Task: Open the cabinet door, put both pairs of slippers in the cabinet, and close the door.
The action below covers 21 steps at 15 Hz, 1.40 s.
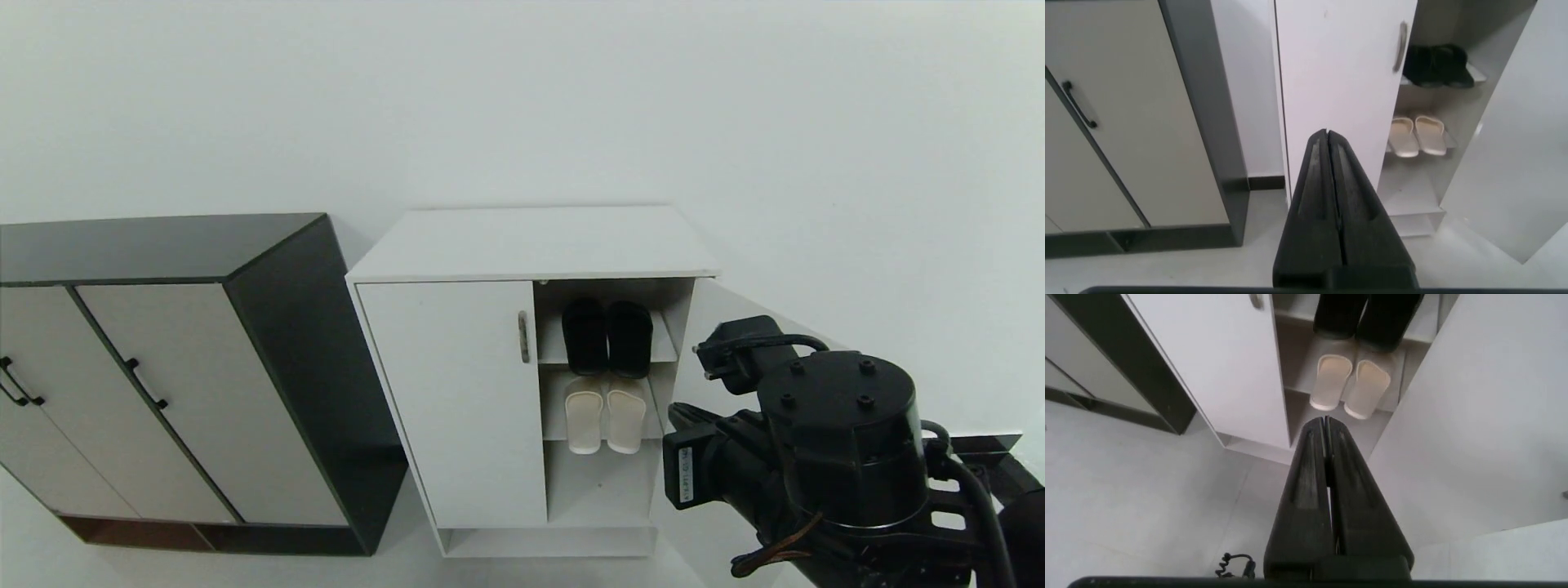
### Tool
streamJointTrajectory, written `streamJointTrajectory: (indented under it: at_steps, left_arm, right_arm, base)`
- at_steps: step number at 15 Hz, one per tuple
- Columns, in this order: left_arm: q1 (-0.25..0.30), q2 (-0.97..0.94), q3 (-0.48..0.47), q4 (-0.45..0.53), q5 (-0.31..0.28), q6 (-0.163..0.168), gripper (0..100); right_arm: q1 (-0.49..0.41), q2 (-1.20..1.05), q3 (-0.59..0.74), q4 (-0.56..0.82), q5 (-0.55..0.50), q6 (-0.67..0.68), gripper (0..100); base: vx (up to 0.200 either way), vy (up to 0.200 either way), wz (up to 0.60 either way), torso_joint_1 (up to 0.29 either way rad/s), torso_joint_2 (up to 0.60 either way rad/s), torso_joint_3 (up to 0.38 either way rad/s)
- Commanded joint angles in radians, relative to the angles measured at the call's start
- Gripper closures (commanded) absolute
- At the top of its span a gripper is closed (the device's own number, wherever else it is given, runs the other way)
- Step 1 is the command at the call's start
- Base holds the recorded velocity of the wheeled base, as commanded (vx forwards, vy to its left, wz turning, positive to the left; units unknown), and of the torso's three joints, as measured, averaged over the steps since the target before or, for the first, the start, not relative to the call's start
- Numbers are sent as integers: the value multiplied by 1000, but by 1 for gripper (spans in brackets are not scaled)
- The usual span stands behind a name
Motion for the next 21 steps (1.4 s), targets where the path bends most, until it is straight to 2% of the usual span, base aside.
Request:
streamJointTrajectory:
  at_steps: [1,7,16,21]
  left_arm:
    - [0,0,0,-1,0,0,100]
    - [0,0,0,-1,0,0,100]
    - [0,0,0,-1,0,0,100]
    - [0,0,0,-1,0,0,100]
  right_arm:
    - [1,3,0,-1,-1,0,100]
    - [1,1,4,-20,2,0,100]
    - [-2,4,14,-33,13,-3,100]
    - [-13,6,14,-33,14,-5,100]
  base:
    - [0,0,0,227,-535,-310]
    - [0,0,0,213,-488,-279]
    - [0,0,0,12,-24,-14]
    - [0,0,-600,3,1,0]
